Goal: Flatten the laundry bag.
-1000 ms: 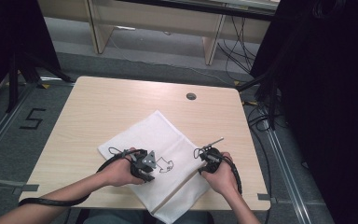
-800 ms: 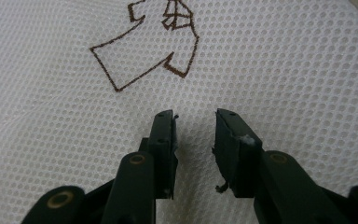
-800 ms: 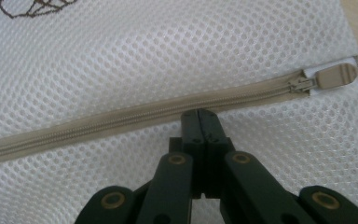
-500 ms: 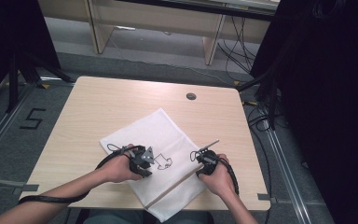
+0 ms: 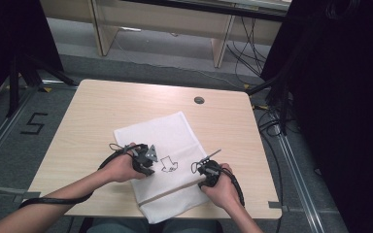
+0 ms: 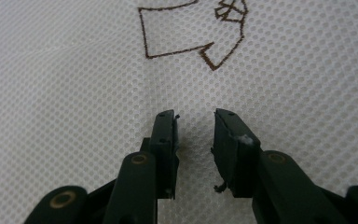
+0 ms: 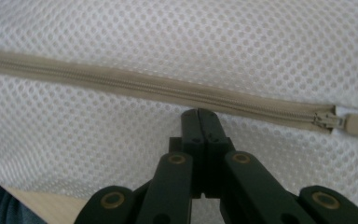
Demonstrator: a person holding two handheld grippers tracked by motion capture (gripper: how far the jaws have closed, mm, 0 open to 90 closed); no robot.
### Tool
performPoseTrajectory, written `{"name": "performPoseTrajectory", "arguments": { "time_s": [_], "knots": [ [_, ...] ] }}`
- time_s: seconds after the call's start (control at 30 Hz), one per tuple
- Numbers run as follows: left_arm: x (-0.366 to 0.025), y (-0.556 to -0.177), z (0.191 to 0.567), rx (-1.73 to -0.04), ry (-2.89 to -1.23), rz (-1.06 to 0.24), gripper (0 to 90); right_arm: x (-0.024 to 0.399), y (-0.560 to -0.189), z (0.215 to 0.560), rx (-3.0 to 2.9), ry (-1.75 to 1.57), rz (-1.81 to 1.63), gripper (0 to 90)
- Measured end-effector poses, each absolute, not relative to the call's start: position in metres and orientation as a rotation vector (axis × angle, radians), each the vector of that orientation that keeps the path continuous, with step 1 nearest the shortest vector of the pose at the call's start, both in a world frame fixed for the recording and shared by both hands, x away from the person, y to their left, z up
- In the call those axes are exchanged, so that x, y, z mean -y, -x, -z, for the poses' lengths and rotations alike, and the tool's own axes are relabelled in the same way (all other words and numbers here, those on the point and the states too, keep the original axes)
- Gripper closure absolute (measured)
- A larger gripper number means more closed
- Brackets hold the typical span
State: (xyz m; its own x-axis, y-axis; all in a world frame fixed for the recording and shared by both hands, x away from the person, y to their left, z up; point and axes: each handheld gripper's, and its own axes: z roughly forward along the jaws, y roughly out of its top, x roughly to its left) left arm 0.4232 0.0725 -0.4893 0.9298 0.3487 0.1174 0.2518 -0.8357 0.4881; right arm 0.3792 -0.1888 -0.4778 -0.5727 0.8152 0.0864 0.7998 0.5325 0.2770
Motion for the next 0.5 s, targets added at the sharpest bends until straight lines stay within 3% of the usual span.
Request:
{"name": "performPoseTrajectory", "arguments": {
  "time_s": [0.5],
  "knots": [
    [-0.079, -0.444, 0.490, -0.476, -2.604, -0.356, 69.5, 0.155, -0.357, 0.478, -2.811, -1.320, -0.445, 90.0]
  ]
}}
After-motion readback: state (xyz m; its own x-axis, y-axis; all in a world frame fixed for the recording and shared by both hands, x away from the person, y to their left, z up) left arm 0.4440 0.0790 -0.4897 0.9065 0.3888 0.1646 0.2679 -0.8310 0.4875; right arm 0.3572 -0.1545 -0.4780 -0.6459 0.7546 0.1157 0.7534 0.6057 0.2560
